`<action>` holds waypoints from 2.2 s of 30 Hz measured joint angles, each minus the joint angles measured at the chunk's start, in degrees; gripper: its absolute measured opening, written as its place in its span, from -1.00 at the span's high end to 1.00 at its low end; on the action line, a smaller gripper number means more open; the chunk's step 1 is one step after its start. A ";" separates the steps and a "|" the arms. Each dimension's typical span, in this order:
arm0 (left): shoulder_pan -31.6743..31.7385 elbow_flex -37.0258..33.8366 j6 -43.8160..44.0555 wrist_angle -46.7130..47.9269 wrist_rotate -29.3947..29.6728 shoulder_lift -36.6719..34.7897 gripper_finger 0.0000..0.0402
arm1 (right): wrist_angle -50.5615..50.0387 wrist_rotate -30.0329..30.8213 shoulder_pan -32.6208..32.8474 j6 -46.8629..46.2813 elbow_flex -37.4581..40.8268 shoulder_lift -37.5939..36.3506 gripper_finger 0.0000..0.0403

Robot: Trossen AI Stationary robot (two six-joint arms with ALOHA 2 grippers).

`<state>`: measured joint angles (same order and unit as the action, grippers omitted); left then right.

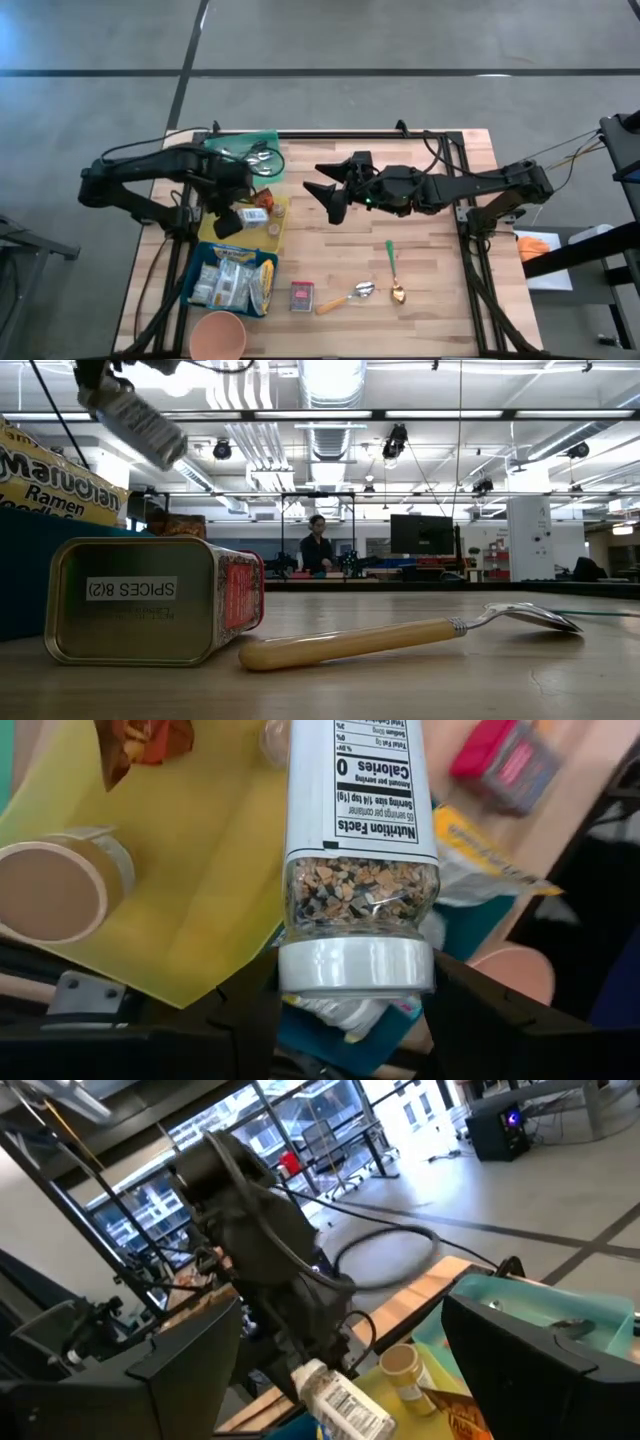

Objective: Pick & Place Food Item
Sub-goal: Put the white seasoning bottle into the yellow bin

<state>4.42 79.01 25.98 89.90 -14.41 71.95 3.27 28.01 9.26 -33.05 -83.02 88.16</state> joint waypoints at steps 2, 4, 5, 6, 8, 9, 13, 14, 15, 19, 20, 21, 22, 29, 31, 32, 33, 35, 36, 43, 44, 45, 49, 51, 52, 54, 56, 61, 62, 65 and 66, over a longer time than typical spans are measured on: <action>0.76 -1.71 -1.91 0.00 0.01 0.71 -0.03 | -0.11 0.00 0.20 0.01 0.00 0.00 -0.69; 1.81 -3.83 -3.17 0.15 0.11 1.48 -0.03 | -0.11 -0.02 0.28 0.01 0.00 0.00 -0.69; 2.47 -4.85 -3.91 0.09 0.22 1.86 -0.03 | -0.11 -0.02 0.28 0.01 0.00 0.00 -0.69; 3.20 -5.89 -4.54 0.02 0.21 2.25 -0.03 | -0.11 -0.02 0.28 0.01 0.00 0.00 -0.69; 4.65 -7.79 -5.17 0.11 0.19 2.83 -0.03 | -0.30 -0.02 0.28 0.15 0.00 -0.01 -0.69; 5.30 -8.65 -5.72 0.13 0.20 3.15 -0.03 | -0.60 -0.01 0.28 0.29 0.00 -0.01 -0.69; 7.78 -12.23 -7.04 0.07 0.22 4.77 -0.03 | -1.89 -0.02 0.28 0.45 0.00 -0.02 -0.69; 8.39 -12.99 -7.53 0.15 0.19 5.22 -0.03 | -2.09 -0.02 0.28 0.51 0.00 -0.02 -0.69; 8.94 -13.83 -8.03 0.12 0.19 5.61 -0.03 | -2.30 -0.02 0.28 0.59 0.00 -0.02 -0.69; 10.52 -16.49 -8.27 0.14 0.38 8.00 -0.03 | -3.14 0.00 0.24 0.94 0.00 -0.01 -0.69; 10.71 -16.99 -8.61 0.10 0.39 8.64 -0.03 | -3.13 -0.01 0.24 1.28 0.00 -0.02 -0.69; 10.74 -17.38 -8.95 0.11 0.39 9.35 -0.03 | -3.15 0.00 0.24 1.66 0.00 -0.02 -0.69; 10.74 -17.54 -9.13 0.16 0.39 10.21 -0.03 | -3.13 0.00 0.24 1.93 0.00 -0.02 -0.69; 10.74 -17.54 -11.50 0.08 0.41 15.60 -0.03 | -3.42 0.00 0.24 3.32 0.00 -0.02 -0.69; 10.74 -17.54 -12.24 0.05 0.37 16.97 -0.03 | -3.57 -0.02 0.24 3.60 0.00 -0.02 -0.69; 10.74 -17.54 -12.35 0.07 0.28 17.58 -0.03 | -3.69 -0.02 0.24 3.71 0.00 -0.02 -0.69; 10.74 -17.53 -12.40 0.06 0.22 18.14 -0.03 | -3.97 -0.02 0.24 3.73 0.00 -0.02 -0.69; 10.74 -17.52 -12.81 0.07 0.21 19.24 -0.03 | -4.36 -0.02 0.24 3.75 0.00 -0.02 -0.69; 10.74 -17.52 -13.14 0.07 0.16 19.75 -0.03 | -4.63 0.00 0.24 3.80 0.00 -0.02 -0.69; 10.74 -17.50 -13.96 0.09 -0.24 22.21 -0.03 | -5.29 -0.02 0.24 4.92 0.00 -0.02 -0.69; 10.74 -17.50 -14.08 0.09 -0.24 22.46 -0.03 | -5.60 -0.02 0.24 5.00 0.00 -0.02 -0.69; 10.74 -17.50 -14.12 0.09 -0.24 22.65 -0.03 | -6.05 -0.02 0.24 5.01 0.00 -0.02 -0.69; 10.74 -17.50 -14.23 0.09 -0.24 23.07 -0.03 | -6.48 -0.02 0.24 5.03 0.00 -0.02 -0.69; 10.74 -17.50 -14.22 0.09 -0.24 23.13 -0.03 | -6.49 -0.02 0.24 5.38 0.00 -0.02 -0.69; 10.74 -17.50 -14.21 0.10 -0.24 23.13 -0.03 | -6.49 -0.01 0.24 5.79 0.00 -0.02 -0.69; 10.74 -17.50 -14.18 0.09 -0.24 23.13 -0.03 | -6.49 0.00 0.24 6.51 0.00 -0.02 -0.69; 10.67 -17.50 -14.13 0.11 -0.24 23.13 -0.03 | -6.47 0.00 0.21 6.90 0.00 -0.02 -0.69; 10.67 -17.50 -13.68 0.11 -0.26 23.11 -0.03 | -6.47 0.00 0.21 7.76 0.00 -0.02 -0.69; 10.67 -17.50 -13.62 0.10 -0.26 23.11 -0.03 | -6.47 0.00 0.21 7.80 0.00 -0.02 -0.69; 10.67 -17.50 -13.57 0.11 -0.26 23.11 -0.03 | -6.49 0.00 0.21 8.14 0.00 -0.09 -0.69; 10.67 -17.50 -13.57 0.11 -0.26 23.11 -0.03 | -6.49 0.00 0.21 8.21 0.00 -0.15 -0.69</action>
<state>15.09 61.52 12.40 90.02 -14.68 95.07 -3.22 28.01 9.47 -24.84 -83.02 88.01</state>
